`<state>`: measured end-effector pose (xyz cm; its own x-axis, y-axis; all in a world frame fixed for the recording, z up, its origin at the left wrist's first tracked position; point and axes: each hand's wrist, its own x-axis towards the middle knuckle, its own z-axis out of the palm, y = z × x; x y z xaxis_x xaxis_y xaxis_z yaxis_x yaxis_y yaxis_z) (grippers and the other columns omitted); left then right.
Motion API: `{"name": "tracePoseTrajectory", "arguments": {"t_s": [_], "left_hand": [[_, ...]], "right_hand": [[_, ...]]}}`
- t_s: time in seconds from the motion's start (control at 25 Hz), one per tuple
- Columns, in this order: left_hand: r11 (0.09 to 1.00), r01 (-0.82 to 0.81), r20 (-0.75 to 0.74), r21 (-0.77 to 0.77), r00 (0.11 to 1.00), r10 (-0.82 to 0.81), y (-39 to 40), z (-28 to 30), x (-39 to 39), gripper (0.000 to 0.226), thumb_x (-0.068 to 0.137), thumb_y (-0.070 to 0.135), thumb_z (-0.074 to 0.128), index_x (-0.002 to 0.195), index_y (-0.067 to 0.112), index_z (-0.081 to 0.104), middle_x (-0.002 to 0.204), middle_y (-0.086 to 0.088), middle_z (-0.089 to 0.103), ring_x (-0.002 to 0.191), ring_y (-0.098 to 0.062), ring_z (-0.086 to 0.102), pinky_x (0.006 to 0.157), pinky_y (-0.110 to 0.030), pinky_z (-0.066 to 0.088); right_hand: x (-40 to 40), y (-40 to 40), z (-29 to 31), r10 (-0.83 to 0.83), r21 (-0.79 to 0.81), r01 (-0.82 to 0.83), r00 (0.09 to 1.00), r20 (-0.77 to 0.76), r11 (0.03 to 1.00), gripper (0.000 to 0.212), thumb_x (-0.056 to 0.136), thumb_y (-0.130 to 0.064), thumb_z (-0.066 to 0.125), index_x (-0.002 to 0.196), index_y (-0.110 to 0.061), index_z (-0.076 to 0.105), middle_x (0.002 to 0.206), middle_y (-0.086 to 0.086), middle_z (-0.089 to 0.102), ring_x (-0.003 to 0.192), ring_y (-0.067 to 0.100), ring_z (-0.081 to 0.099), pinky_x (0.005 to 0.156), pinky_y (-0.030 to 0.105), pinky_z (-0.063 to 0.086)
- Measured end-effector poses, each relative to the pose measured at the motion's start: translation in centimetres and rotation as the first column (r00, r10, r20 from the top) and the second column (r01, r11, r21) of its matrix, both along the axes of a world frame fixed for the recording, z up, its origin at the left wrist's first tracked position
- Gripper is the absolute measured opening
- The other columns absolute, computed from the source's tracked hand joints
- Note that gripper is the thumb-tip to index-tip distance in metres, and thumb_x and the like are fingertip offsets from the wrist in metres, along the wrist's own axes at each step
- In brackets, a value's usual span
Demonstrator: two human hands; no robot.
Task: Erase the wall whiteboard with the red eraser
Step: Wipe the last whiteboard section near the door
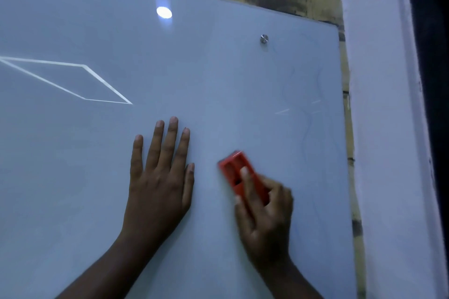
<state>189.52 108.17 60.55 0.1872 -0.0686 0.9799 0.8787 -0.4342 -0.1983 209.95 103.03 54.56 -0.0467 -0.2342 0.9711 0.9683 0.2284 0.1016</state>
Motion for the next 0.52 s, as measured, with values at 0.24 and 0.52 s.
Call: {"name": "tracePoseTrajectory", "arguments": {"t_s": [0.24, 0.52], "left_hand": [[1.000, 0.009, -0.014, -0.016, 1.000, -0.009, -0.2, -2.9, 0.3, 0.066, 0.108, 0.032, 0.039, 0.166, 0.003, 0.026, 0.175, -0.019, 0.014, 0.163, -0.037, 0.014, 0.128, -0.066, 0.016], [0.998, 0.035, 0.033, -0.045, 0.999, -0.034, -0.8, -6.2, 1.4, 0.064, 0.110, 0.031, 0.039, 0.167, 0.005, 0.023, 0.176, -0.019, 0.014, 0.163, -0.037, 0.012, 0.130, -0.064, 0.012]], "right_hand": [[1.6, -1.3, -4.6, -0.028, -0.158, 0.085, 0.943, 0.333, 0.984, 0.056, 0.101, -0.032, 0.066, 0.152, -0.019, 0.048, 0.127, 0.017, 0.063, 0.104, 0.031, 0.060, 0.083, 0.046, 0.049], [8.1, -2.3, -3.3, -0.038, -0.072, 0.030, 0.994, -0.107, 0.997, 0.045, 0.107, -0.025, 0.054, 0.148, -0.006, 0.050, 0.121, 0.018, 0.055, 0.109, 0.028, 0.051, 0.090, 0.049, 0.049]]}}
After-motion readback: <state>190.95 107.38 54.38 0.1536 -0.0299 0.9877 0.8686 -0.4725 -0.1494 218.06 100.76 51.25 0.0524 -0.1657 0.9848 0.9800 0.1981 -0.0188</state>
